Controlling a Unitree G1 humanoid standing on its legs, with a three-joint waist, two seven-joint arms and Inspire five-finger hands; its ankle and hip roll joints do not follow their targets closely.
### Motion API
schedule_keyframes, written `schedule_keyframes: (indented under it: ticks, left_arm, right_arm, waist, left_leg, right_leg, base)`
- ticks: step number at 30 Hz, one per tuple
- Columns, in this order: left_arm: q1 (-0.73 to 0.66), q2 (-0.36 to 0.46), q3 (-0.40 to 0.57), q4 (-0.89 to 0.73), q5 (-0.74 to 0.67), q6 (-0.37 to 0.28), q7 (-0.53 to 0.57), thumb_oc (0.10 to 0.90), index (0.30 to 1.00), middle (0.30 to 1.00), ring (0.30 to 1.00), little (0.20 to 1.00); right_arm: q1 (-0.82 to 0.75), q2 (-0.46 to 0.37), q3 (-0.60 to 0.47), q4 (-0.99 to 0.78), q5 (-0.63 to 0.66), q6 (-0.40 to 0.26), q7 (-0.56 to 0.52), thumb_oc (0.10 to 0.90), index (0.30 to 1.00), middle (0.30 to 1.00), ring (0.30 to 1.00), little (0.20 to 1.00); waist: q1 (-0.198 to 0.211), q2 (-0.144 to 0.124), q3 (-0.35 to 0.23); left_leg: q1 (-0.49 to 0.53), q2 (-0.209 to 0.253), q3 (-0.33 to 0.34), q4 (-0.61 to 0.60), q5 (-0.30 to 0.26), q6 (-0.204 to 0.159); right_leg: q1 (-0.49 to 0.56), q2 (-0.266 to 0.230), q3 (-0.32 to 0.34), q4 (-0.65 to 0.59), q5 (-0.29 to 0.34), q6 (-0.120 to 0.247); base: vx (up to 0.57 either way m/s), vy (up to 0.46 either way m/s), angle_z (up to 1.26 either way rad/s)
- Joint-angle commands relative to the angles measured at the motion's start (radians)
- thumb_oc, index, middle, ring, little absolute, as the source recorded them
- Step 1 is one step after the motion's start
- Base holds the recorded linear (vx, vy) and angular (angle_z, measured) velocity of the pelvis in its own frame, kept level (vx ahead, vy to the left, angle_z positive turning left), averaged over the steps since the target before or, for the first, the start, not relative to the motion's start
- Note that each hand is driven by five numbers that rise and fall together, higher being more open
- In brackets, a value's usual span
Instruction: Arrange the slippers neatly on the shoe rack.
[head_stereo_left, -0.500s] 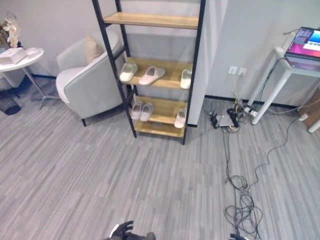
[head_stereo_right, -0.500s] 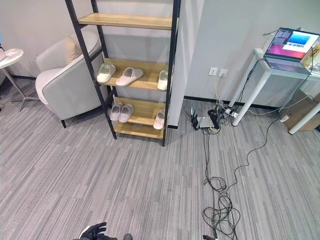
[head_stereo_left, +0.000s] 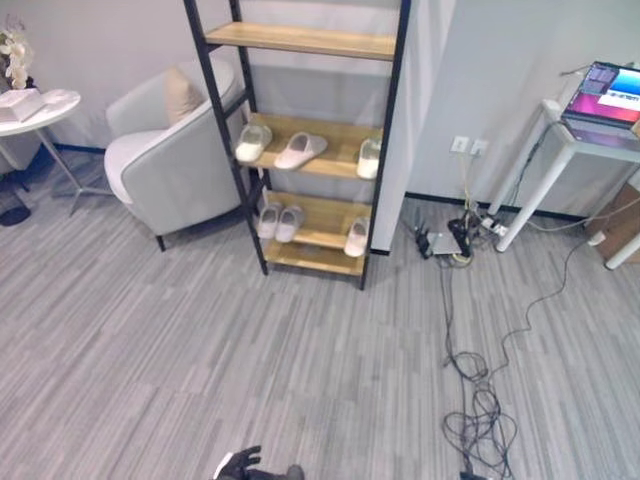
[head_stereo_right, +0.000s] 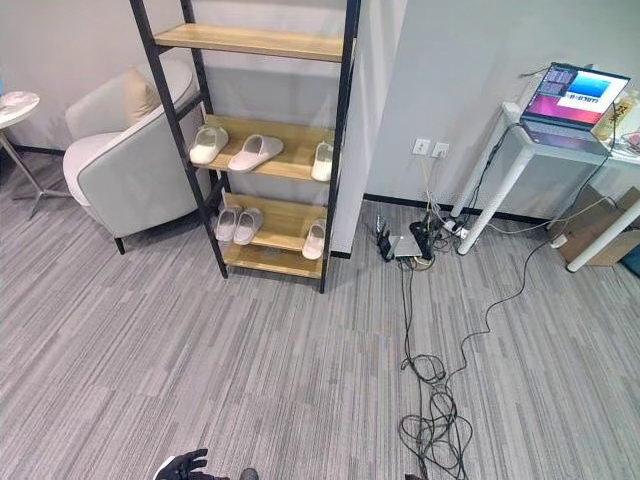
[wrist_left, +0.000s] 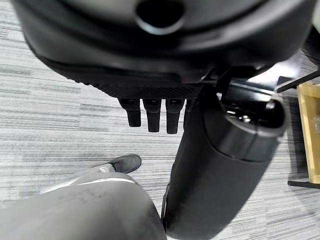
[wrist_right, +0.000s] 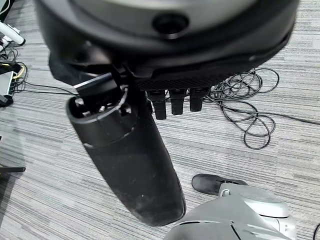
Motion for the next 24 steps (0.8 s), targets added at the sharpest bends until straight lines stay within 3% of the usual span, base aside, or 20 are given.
schedule_keyframes:
  ticks: [1,4,5,7,10,12,15,16,17,19,20,21,22,24]
  left_arm:
    - [-0.068,-0.023,0.001,0.016,-0.011,-0.018,0.019,0.8,0.9,0.9,0.9,0.9]
    - [-0.059,-0.017,0.005,0.025,-0.006,-0.016,0.021,0.8,0.9,0.9,0.9,0.9]
    - [-0.051,-0.01,0.008,0.041,0.012,-0.011,0.021,0.8,0.9,0.9,0.9,0.9]
    - [-0.047,-0.009,0.009,0.045,0.016,-0.009,0.019,0.8,0.9,0.9,0.9,0.9]
    - [-0.039,-0.001,0.013,0.046,0.023,-0.012,0.022,0.8,0.9,0.9,0.9,0.9]
    - [-0.025,0.0,0.026,0.047,0.022,-0.01,0.019,0.8,0.9,0.9,0.9,0.9]
    - [-0.024,0.004,0.036,0.05,0.022,-0.01,0.021,0.8,0.9,0.9,0.9,0.9]
    - [-0.027,0.004,0.038,0.045,0.019,-0.01,0.018,0.8,0.9,0.9,0.9,0.9]
    - [-0.027,0.004,0.038,0.044,0.019,-0.01,0.018,0.8,0.9,0.9,0.9,0.9]
    - [-0.038,0.008,0.034,0.03,0.012,-0.01,0.02,0.8,0.9,0.9,0.9,0.9]
    - [-0.046,0.009,0.029,0.021,0.009,-0.011,0.023,0.8,0.9,0.9,0.9,0.9]
    - [-0.052,0.009,0.027,0.01,0.005,-0.011,0.024,0.8,0.9,0.9,0.9,0.9]
    - [-0.065,0.014,0.014,-0.001,0.0,-0.014,0.026,0.8,0.9,0.9,0.9,0.9]
    - [-0.078,0.014,0.005,-0.015,-0.001,-0.017,0.026,0.8,0.9,0.9,0.9,0.9]
  right_arm:
    - [-0.052,-0.065,-0.012,-0.008,0.03,-0.027,-0.017,0.8,0.9,0.9,0.9,0.9]
    - [-0.053,-0.071,-0.017,-0.017,0.043,-0.027,-0.017,0.8,0.9,0.9,0.9,0.9]
    - [-0.057,-0.077,-0.015,-0.028,0.046,-0.028,-0.018,0.8,0.9,0.9,0.9,0.9]
    - [-0.058,-0.078,-0.014,-0.032,0.047,-0.026,-0.018,0.8,0.9,0.9,0.9,0.9]
    - [-0.065,-0.081,-0.01,-0.051,0.048,-0.025,-0.024,0.8,0.9,0.9,0.9,0.9]
    - [-0.065,-0.077,-0.005,-0.065,0.037,-0.025,-0.018,0.8,0.9,0.9,0.9,0.9]
    - [-0.069,-0.069,0.004,-0.067,0.015,-0.025,-0.018,0.8,0.9,0.9,0.9,0.9]
    - [-0.076,-0.063,0.006,-0.065,0.006,-0.023,-0.012,0.8,0.9,0.9,0.9,0.9]
    - [-0.076,-0.063,0.006,-0.065,0.005,-0.023,-0.011,0.8,0.9,0.9,0.9,0.9]
    - [-0.091,-0.058,0.008,-0.068,0.005,-0.02,-0.009,0.8,0.9,0.9,0.9,0.9]
    - [-0.099,-0.058,0.008,-0.073,0.003,-0.02,-0.009,0.8,0.9,0.9,0.9,0.9]
    - [-0.106,-0.058,0.009,-0.078,0.006,-0.02,-0.008,0.8,0.9,0.9,0.9,0.9]
    - [-0.109,-0.054,0.009,-0.087,0.007,-0.024,-0.009,0.8,0.9,0.9,0.9,0.9]
    - [-0.108,-0.055,0.009,-0.095,0.009,-0.027,-0.008,0.8,0.9,0.9,0.9,0.9]
  waist:
    - [0.026,-0.004,0.079]
    - [0.038,-0.01,0.085]
    - [0.05,-0.016,0.086]
    - [0.055,-0.016,0.083]
    - [0.082,-0.012,0.083]
    - [0.092,-0.008,0.068]
    - [0.103,-0.024,0.051]
    - [0.118,-0.03,0.038]
    - [0.119,-0.032,0.038]
    - [0.112,-0.03,0.046]
    - [0.106,-0.026,0.052]
    - [0.097,-0.017,0.059]
    - [0.075,0.012,0.071]
    - [0.047,0.035,0.079]
  left_leg:
    - [-0.028,0.055,0.089,0.273,-0.124,-0.042]
    - [-0.091,0.055,0.091,0.304,-0.112,-0.032]
    - [-0.146,0.045,0.111,0.264,-0.101,-0.02]
    - [-0.151,0.04,0.115,0.245,-0.098,-0.019]
    - [-0.222,0.03,0.15,0.196,-0.029,-0.03]
    - [-0.186,0.028,0.159,0.158,-0.04,-0.018]
    - [-0.18,0.01,0.167,0.179,-0.062,0.002]
    - [-0.16,-0.008,0.178,0.177,-0.089,0.025]
    - [-0.159,-0.009,0.18,0.176,-0.09,0.026]
    - [-0.111,-0.032,0.179,0.16,-0.12,0.053]
    - [-0.092,-0.043,0.18,0.154,-0.133,0.069]
    - [-0.063,-0.048,0.175,0.144,-0.145,0.082]
    - [-0.013,-0.048,0.16,0.126,-0.163,0.099]
    - [0.048,-0.052,0.132,0.099,-0.182,0.103]
  right_leg:
    - [-0.037,-0.032,-0.105,0.039,-0.009,0.024]
    - [-0.012,-0.026,-0.114,0.02,-0.018,0.02]
    - [0.009,-0.018,-0.11,0.002,-0.03,0.023]
    - [0.015,-0.016,-0.107,-0.004,-0.035,0.025]
    - [0.053,-0.001,-0.078,-0.018,-0.06,0.031]
    - [0.069,0.003,-0.062,-0.009,-0.083,0.037]
    - [0.086,-0.032,-0.05,0.032,-0.091,0.056]
    - [0.074,-0.065,-0.053,0.098,-0.08,0.08]
    - [0.072,-0.067,-0.052,0.102,-0.083,0.082]
    - [0.012,-0.102,-0.043,0.249,-0.022,0.114]
    - [-0.023,-0.121,-0.047,0.314,0.039,0.133]
    - [-0.055,-0.134,-0.045,0.384,0.072,0.135]
    - [-0.124,-0.131,-0.048,0.505,0.117,0.13]
    - [-0.208,-0.112,-0.049,0.532,0.088,0.113]
  base:
    - [0.07,-0.037,0.34]
    - [0.16,-0.026,0.14]
    - [0.23,-0.014,0.15]
    - [0.19,0.023,0.23]
    - [0.3,0.078,0.09]
    - [0.35,0.146,-0.12]
    - [0.25,0.106,-0.5]
    - [0.25,0.122,-0.23]
    - [0.27,0.158,-0.22]
    - [0.2,0.143,-0.28]
    - [0.2,0.152,-0.22]
    - [0.28,0.206,-0.12]
    - [0.35,0.196,0.06]
    - [0.32,0.101,0.25]
